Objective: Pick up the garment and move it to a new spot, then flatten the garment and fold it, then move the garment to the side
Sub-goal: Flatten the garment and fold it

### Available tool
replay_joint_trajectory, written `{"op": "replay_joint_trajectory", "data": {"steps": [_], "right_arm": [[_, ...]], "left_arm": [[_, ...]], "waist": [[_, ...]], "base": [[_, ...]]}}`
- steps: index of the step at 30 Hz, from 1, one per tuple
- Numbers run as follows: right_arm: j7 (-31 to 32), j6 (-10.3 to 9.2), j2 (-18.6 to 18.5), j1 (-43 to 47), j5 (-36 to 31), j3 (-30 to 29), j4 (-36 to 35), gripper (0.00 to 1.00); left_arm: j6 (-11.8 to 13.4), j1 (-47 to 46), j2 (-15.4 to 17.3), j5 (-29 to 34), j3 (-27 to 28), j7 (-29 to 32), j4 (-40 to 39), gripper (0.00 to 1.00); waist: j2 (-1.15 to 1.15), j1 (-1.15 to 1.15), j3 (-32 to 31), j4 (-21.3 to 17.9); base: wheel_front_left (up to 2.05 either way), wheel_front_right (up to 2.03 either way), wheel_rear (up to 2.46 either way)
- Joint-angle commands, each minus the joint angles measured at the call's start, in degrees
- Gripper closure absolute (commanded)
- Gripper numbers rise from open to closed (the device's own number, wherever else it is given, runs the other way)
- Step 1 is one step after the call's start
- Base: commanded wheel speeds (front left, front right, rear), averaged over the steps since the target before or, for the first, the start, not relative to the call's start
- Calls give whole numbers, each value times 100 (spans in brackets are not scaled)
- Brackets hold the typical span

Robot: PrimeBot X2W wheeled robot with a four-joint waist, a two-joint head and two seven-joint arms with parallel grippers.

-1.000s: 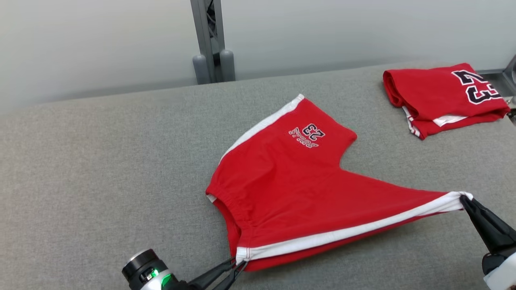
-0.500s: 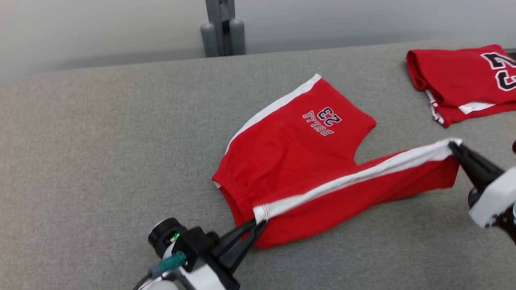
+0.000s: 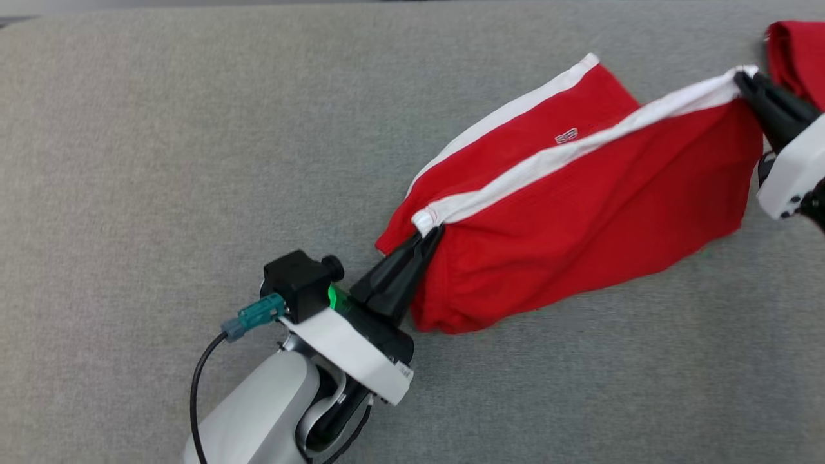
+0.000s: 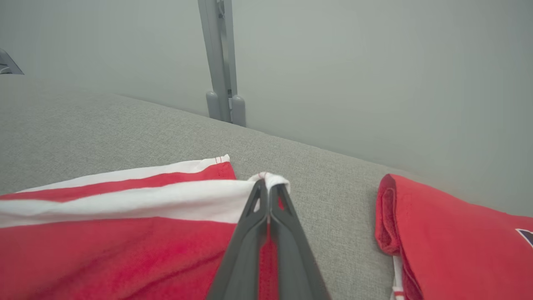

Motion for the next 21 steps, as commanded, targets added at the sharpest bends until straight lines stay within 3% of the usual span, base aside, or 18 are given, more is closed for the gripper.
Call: {"op": "replay_joint_trajectory", "data": {"steps": [1,11,21], "right_arm": [[-37,-2,-27,-72,10,33,46,100],[-375,-2,-112,-1186,190,1009,899,100],[-537,-2,-62,-1837,512,1870,1522,100]], "left_arm": [[26,-104,5,-1,25,-22,9,100],[527,-247,-318,22,164,-25,18,100],[561,-342,-482,-168,254,-70,56,100]], "waist": [[0,0,191,185],[0,0,647,658],[0,0,913,897]], "base": [[0,0,0],[0,0,0],[0,0,0]]}}
